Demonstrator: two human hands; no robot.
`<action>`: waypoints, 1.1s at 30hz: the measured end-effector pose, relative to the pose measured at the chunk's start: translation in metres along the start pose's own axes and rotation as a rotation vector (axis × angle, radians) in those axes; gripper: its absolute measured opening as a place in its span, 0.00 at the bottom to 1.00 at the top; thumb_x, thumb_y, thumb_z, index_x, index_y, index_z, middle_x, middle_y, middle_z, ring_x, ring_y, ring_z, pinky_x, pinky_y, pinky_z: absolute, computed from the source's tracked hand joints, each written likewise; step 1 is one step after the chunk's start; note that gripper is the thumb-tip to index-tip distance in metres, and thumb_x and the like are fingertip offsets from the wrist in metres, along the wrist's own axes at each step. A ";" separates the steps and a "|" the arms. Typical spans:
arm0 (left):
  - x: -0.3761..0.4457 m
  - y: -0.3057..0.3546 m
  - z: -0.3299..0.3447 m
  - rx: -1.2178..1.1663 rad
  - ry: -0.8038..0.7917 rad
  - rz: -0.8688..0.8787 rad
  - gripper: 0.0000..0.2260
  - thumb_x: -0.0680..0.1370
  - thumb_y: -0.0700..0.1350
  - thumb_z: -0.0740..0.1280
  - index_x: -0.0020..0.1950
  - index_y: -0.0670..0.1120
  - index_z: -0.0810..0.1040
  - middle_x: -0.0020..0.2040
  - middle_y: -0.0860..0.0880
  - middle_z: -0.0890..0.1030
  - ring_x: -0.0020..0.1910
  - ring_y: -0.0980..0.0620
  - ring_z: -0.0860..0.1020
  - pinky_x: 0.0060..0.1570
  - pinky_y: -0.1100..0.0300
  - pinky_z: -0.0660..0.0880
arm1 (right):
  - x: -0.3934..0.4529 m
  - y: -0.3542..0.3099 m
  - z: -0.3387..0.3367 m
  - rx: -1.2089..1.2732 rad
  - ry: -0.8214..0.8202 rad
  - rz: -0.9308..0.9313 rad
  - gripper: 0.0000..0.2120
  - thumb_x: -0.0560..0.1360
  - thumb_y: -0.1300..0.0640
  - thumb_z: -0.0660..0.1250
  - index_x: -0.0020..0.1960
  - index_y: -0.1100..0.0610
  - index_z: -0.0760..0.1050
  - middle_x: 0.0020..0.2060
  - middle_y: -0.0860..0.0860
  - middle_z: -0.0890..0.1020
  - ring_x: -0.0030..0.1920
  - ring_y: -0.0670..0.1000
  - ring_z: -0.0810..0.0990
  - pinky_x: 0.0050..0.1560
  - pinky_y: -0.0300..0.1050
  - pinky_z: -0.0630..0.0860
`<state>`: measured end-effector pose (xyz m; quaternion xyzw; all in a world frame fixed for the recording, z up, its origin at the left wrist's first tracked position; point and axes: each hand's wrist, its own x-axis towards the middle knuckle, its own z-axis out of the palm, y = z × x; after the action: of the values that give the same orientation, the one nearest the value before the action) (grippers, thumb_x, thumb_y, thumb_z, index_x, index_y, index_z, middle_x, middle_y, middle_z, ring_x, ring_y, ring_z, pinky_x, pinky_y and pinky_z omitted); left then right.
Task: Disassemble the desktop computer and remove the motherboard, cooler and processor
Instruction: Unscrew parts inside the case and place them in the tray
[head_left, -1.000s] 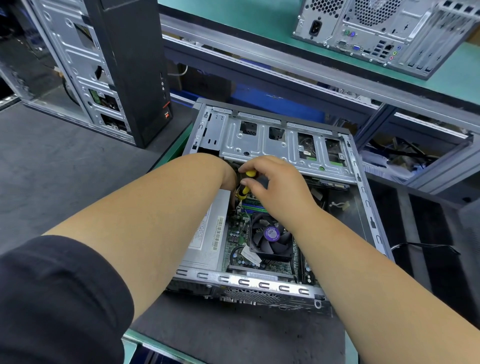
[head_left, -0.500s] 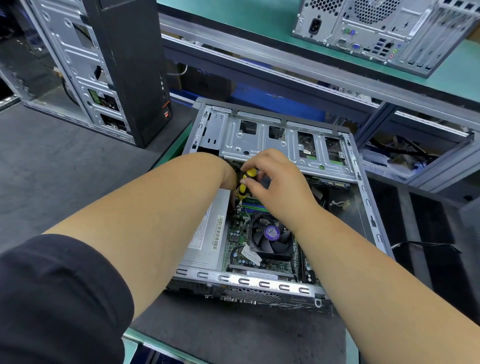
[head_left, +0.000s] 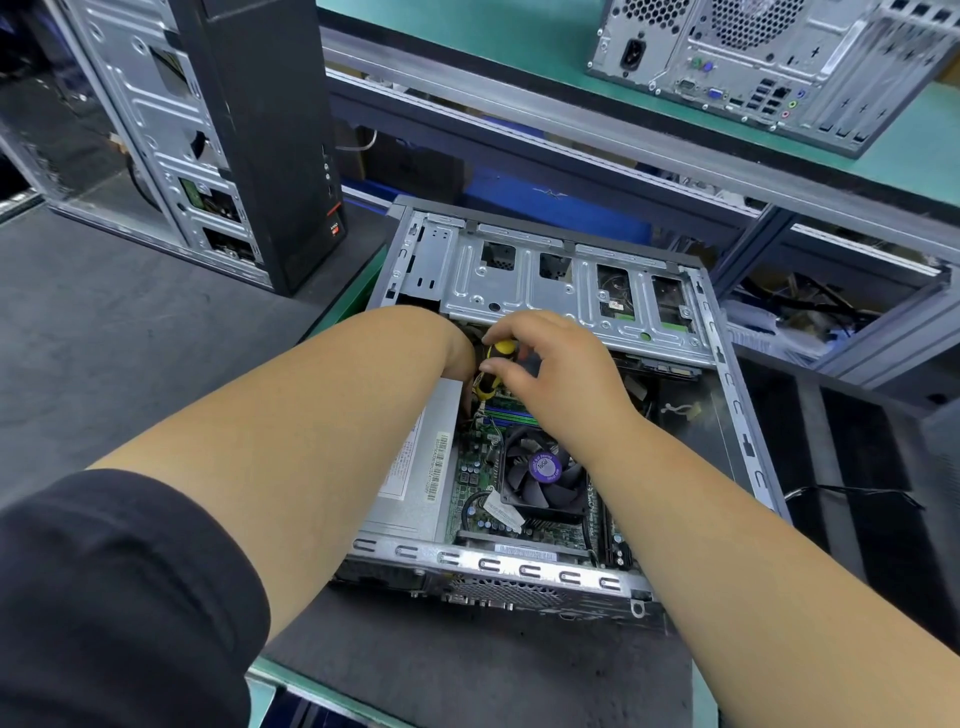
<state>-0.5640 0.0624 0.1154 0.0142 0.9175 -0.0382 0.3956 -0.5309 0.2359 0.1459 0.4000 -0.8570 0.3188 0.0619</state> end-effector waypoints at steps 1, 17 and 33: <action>0.001 0.001 0.000 0.014 -0.006 0.002 0.18 0.80 0.48 0.61 0.70 0.46 0.71 0.65 0.43 0.74 0.61 0.43 0.74 0.65 0.46 0.69 | 0.000 0.000 0.000 0.002 -0.012 0.001 0.10 0.73 0.56 0.73 0.53 0.51 0.80 0.43 0.39 0.76 0.45 0.46 0.73 0.49 0.42 0.72; -0.001 0.001 0.001 -0.017 -0.011 0.015 0.22 0.78 0.53 0.65 0.69 0.45 0.72 0.63 0.43 0.75 0.61 0.43 0.74 0.65 0.46 0.70 | -0.001 -0.001 0.000 -0.016 -0.044 -0.020 0.10 0.74 0.57 0.72 0.55 0.51 0.78 0.46 0.43 0.79 0.47 0.45 0.72 0.49 0.41 0.72; -0.006 0.005 0.000 -0.021 0.009 0.014 0.22 0.79 0.52 0.65 0.71 0.44 0.69 0.66 0.43 0.73 0.60 0.43 0.73 0.65 0.46 0.69 | -0.001 -0.001 0.001 0.017 -0.037 0.018 0.12 0.75 0.59 0.70 0.58 0.52 0.78 0.51 0.45 0.79 0.49 0.46 0.74 0.52 0.44 0.74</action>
<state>-0.5592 0.0678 0.1196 0.0167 0.9194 -0.0256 0.3921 -0.5295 0.2357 0.1455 0.3984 -0.8590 0.3191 0.0399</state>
